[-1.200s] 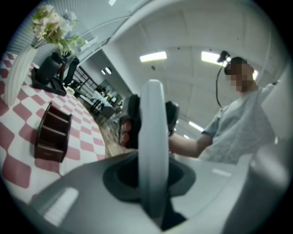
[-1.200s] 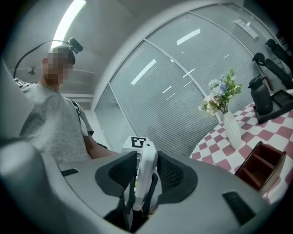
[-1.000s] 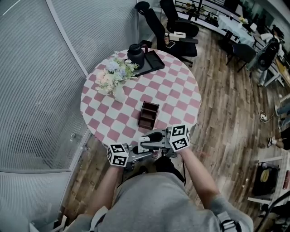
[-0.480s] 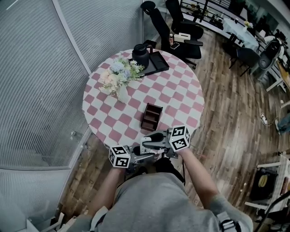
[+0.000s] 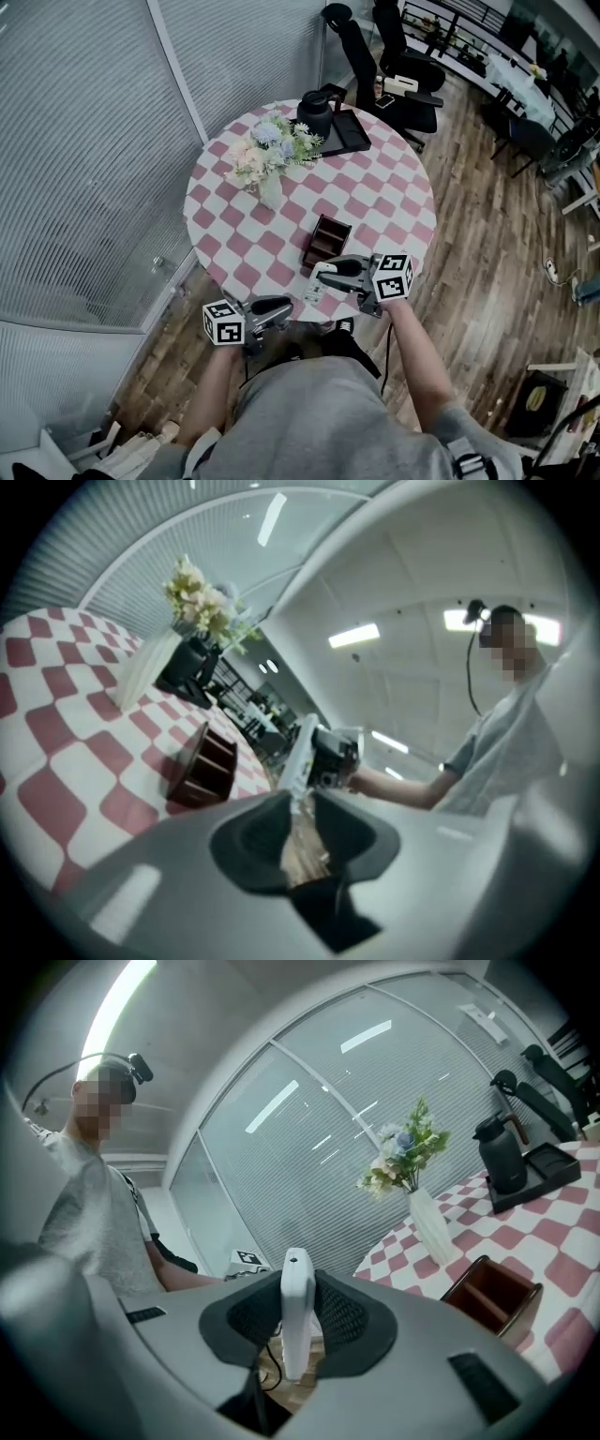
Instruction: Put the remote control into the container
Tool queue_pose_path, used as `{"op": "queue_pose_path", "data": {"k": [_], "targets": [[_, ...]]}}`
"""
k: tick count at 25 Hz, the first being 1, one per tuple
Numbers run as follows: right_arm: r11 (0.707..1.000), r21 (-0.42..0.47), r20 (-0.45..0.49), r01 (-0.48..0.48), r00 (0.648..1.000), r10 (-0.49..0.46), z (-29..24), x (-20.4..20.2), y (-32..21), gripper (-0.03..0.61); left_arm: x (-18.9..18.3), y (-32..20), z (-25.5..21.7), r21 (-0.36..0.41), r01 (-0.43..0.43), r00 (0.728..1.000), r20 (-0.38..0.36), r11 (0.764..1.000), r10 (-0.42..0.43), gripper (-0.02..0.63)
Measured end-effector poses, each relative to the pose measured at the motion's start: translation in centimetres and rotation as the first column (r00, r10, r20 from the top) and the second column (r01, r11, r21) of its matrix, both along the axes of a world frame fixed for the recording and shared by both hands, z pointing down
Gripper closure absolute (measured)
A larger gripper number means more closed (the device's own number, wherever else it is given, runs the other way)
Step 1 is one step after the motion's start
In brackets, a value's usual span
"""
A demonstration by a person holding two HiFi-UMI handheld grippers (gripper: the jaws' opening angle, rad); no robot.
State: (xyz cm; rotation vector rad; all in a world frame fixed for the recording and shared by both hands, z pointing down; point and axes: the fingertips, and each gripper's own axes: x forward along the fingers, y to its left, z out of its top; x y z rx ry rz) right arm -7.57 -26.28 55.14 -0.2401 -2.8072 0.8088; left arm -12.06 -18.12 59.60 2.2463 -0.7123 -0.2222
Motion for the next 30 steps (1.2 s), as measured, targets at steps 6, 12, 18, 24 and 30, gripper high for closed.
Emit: {"op": "queue_pose_path", "data": {"k": [6, 12, 18, 24, 30], "targets": [[0.985, 0.082, -0.015, -0.155, 0.988, 0.157, 0.2, 0.6, -6.0, 0.472, -3.0, 0.5, -0.7, 0.001, 0.139, 0.988, -0.064, 0.99, -0.139, 0.614], [0.94, 0.196, -0.041, -0.277, 0.956, 0.291, 0.8, 0.7, -10.4, 0.473, -3.2, 1.5, -0.4, -0.008, 0.186, 0.981, -0.048, 0.982, -0.186, 0.614], [0.905, 0.284, -0.057, -0.315, 0.937, 0.344, 1.5, 0.3, -12.4, 0.474, -3.5, 2.3, 0.2, -0.038, 0.235, 0.971, -0.044, 0.971, -0.236, 0.614], [0.89, 0.344, -0.092, -0.298, 0.933, 0.348, 2.6, 0.0, -13.9, 0.474, -3.6, 2.6, 0.6, -0.057, 0.27, 0.961, -0.038, 0.961, -0.273, 0.614], [0.878, 0.403, -0.134, -0.26, 0.932, 0.338, 4.8, 0.0, -14.8, 0.474, -3.2, 2.5, 1.4, -0.085, 0.284, 0.958, -0.027, 0.955, -0.287, 0.614]]}}
